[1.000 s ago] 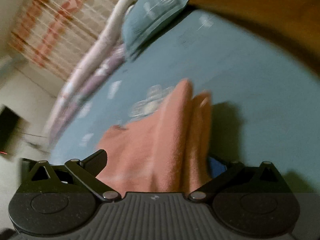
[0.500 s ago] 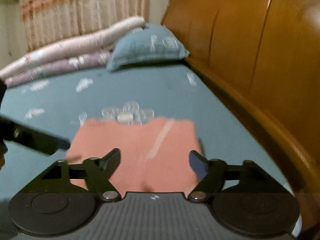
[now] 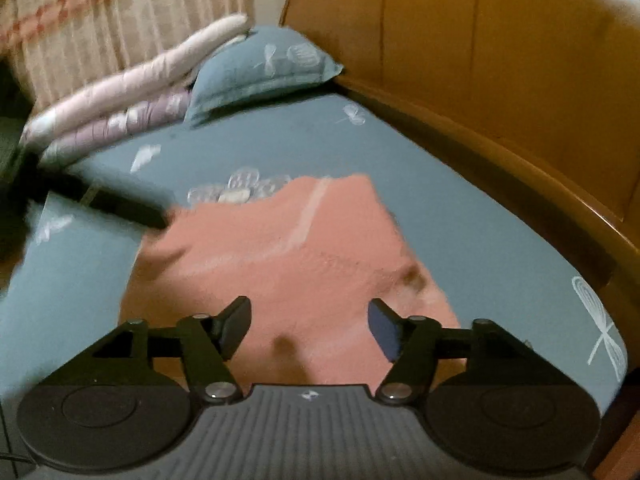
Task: Fold clothes
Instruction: 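Lay the folded hem down and open both tools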
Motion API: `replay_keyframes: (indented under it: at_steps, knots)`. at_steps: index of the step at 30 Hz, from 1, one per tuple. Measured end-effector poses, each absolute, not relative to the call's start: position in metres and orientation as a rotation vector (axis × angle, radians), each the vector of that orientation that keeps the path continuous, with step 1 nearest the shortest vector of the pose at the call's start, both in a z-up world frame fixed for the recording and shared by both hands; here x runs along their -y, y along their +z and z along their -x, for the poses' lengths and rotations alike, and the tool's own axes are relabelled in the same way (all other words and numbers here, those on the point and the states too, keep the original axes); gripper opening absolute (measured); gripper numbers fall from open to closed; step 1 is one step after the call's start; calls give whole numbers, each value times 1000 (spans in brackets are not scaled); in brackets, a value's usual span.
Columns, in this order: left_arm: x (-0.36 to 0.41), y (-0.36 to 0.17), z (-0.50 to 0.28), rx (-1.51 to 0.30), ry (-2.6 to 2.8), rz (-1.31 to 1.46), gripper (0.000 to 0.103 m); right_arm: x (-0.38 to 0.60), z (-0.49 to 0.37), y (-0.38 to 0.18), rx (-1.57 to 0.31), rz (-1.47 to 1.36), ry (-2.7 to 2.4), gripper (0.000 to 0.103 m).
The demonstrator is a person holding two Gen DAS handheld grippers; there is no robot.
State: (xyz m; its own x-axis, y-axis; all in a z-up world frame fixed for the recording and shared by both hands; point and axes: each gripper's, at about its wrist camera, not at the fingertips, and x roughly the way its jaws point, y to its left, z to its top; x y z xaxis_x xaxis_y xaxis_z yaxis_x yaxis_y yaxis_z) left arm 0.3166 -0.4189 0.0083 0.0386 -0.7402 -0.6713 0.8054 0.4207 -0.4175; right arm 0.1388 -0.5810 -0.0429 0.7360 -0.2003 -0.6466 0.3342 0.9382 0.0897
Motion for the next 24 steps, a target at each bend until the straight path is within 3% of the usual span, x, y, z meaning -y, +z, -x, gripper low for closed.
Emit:
replay_keyframes:
  at_steps: [6, 15, 24]
  knots:
    - [453, -42, -319, -1055, -1157, -146, 102, 564, -125, -67, -784, -60, -351, 77]
    - [510, 3, -283, -963, -1373, -239, 102, 541, -91, -64, -724, -54, -260, 78]
    - [566, -45, -294, -1018, -1377, -267, 102, 515, -84, -79, -752, -66, -259, 81]
